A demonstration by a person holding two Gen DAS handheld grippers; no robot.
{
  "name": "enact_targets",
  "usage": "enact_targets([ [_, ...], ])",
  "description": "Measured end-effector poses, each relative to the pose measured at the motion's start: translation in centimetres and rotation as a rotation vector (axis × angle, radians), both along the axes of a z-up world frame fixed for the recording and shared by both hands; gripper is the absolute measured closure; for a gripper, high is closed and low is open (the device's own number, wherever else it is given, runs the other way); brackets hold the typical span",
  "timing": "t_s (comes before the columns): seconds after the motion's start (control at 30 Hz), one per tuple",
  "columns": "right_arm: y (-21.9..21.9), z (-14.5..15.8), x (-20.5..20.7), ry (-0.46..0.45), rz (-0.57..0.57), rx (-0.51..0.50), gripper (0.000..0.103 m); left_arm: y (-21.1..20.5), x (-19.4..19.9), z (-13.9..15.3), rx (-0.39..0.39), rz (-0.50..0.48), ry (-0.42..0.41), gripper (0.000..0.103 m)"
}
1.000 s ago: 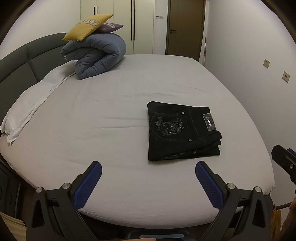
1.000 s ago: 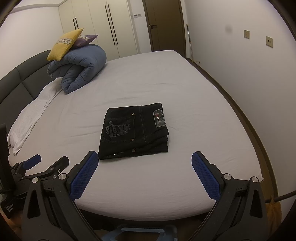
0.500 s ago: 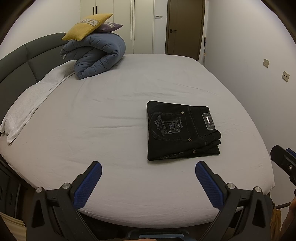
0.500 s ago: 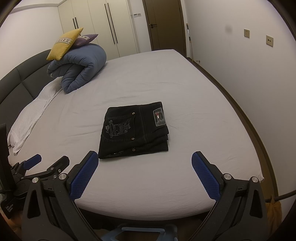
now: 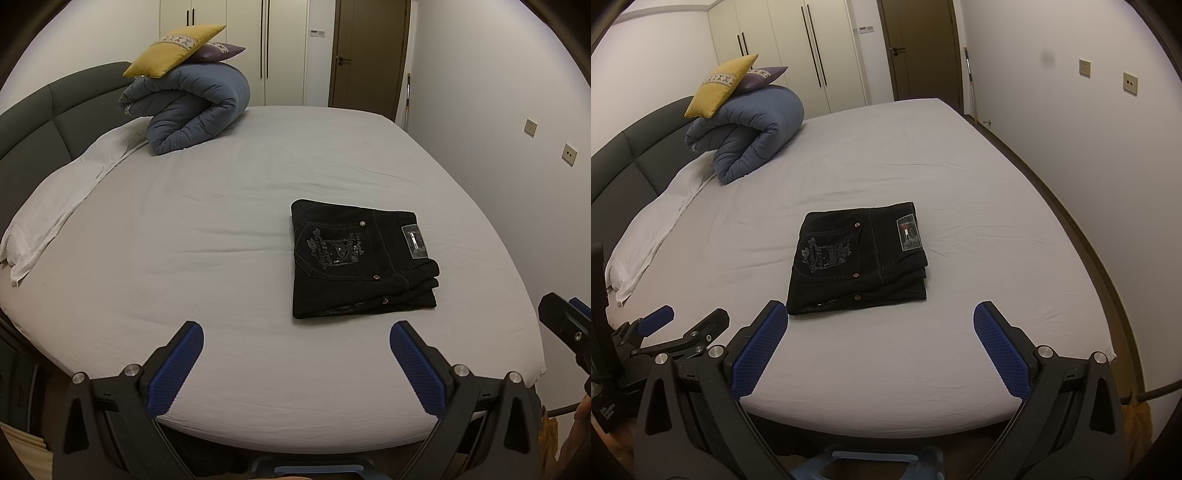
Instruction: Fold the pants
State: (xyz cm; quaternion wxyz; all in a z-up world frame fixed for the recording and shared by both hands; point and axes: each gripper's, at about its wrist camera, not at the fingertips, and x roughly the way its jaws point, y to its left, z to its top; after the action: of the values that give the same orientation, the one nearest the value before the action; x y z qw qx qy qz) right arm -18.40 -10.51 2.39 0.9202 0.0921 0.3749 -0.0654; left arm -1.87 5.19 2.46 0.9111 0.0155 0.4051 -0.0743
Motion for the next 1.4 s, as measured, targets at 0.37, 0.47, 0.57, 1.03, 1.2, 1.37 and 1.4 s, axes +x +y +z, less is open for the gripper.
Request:
enact_targets([
  [0.37, -0.1, -0.1, 0.2, 0.002, 0.006, -0.005, 0.000, 0.1, 0.0, -0.1, -0.016, 0.000, 0.012, 0.000],
  [0.47, -0.2, -0.2, 0.3, 0.003, 0.009, -0.006, 0.000, 0.2, -0.1, -0.1, -0.020, 0.002, 0.015, 0.000],
  [0.57, -0.2, -0.3, 0.5, 0.006, 0.010, -0.006, 0.000, 0.3, 0.0, -0.1, -0.023, 0.005, 0.016, 0.000],
  [1.03, -0.2, -0.4, 1.3, 0.016, 0.022, -0.009, 0.000, 0.6, 0.1, -0.4, -0.037, 0.008, 0.032, 0.000],
  [1.2, -0.3, -0.5, 1.4, 0.018, 0.026, -0.008, 0.000, 0.7, 0.1, -0.5, -0.039, 0.013, 0.035, 0.000],
  [1.37, -0.3, -0.5, 1.4, 0.020, 0.024, -0.007, 0.000, 0.7, 0.1, -0.5, -0.040, 0.011, 0.038, 0.000],
  [1.4, -0.3, -0.5, 1.4, 0.019, 0.024, -0.007, 0.000, 0.7, 0.1, -0.5, -0.040, 0.012, 0.038, 0.000],
])
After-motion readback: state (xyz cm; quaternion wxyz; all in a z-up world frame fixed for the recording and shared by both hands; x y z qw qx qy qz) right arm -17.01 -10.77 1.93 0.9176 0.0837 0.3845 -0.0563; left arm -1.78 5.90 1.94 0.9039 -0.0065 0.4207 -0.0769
